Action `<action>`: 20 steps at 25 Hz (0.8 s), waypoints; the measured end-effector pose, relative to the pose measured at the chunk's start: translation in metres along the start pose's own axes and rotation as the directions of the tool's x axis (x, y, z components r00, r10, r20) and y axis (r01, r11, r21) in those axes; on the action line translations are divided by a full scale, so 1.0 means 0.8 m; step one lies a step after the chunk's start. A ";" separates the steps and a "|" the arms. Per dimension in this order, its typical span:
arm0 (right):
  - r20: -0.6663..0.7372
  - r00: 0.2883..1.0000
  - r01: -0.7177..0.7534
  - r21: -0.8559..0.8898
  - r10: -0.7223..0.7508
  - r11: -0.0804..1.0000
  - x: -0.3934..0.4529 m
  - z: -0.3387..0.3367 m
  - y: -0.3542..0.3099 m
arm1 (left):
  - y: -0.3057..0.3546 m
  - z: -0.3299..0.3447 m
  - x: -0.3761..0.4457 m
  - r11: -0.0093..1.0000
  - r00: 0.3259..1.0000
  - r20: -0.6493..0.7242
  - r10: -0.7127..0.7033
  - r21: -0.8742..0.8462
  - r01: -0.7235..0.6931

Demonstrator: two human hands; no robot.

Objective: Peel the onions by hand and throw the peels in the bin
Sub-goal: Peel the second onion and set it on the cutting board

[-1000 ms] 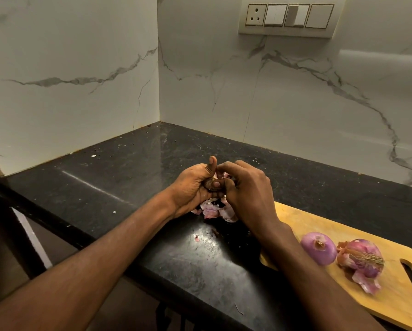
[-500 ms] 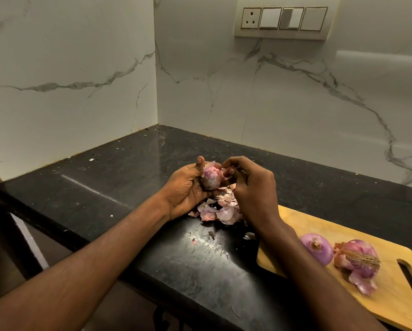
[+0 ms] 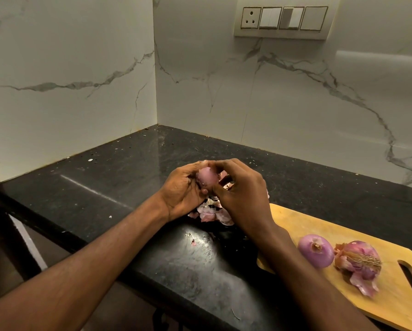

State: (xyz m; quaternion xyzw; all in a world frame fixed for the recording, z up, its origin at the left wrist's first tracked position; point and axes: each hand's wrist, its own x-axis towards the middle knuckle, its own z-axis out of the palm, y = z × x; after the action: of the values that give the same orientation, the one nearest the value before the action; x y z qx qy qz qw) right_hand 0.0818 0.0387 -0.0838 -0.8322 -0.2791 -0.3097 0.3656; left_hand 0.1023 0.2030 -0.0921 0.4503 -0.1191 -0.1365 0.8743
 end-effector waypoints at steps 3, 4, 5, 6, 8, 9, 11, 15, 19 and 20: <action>0.005 1.000 0.004 -0.022 -0.004 1.000 0.001 0.003 -0.001 | -0.003 -0.006 0.005 1.000 1.000 0.003 0.020 0.007 -0.020; 0.020 1.000 -0.001 -0.020 0.001 1.000 0.002 0.004 -0.001 | -0.004 -0.006 0.006 1.000 1.000 0.000 0.021 0.022 -0.021; 0.033 0.999 0.001 -0.019 0.000 1.000 0.002 0.004 -0.001 | -0.004 -0.006 0.006 0.999 1.000 -0.002 0.020 0.031 -0.020; 0.044 0.999 0.005 -0.023 -0.004 1.000 0.003 0.005 -0.001 | -0.004 -0.004 0.005 0.999 1.000 0.004 0.013 0.037 -0.013; 0.068 0.998 0.002 -0.043 0.001 0.999 0.003 0.005 -0.001 | -0.004 -0.002 0.003 0.999 1.000 0.010 0.001 0.052 -0.001; 0.084 0.996 -0.006 -0.049 0.010 0.999 0.003 0.006 -0.001 | -0.003 -0.001 0.003 0.998 1.000 0.007 -0.002 0.058 0.002; 0.109 0.994 -0.016 -0.049 0.021 0.999 0.003 0.007 -0.001 | -0.002 0.002 0.001 0.998 1.000 0.019 -0.007 0.056 0.006; 0.116 0.993 -0.021 -0.055 0.027 0.998 0.001 0.008 -0.003 | -0.002 0.005 0.000 0.999 1.000 0.023 -0.016 0.040 0.015; 0.075 0.996 -0.050 -0.074 0.056 0.996 0.001 0.010 -0.004 | -0.002 0.007 0.002 1.000 1.000 0.022 -0.001 0.022 0.000; 0.067 0.995 -0.074 -0.071 0.079 0.995 0.002 0.009 -0.003 | -0.003 0.008 0.002 1.000 1.000 0.010 0.001 0.002 -0.001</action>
State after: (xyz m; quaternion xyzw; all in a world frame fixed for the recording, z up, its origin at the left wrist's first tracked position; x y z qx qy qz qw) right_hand 0.0832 0.0462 -0.0855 -0.8647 -0.2487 -0.2757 0.3384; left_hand 0.1015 0.1966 -0.0901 0.4504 -0.1236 -0.1381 0.8734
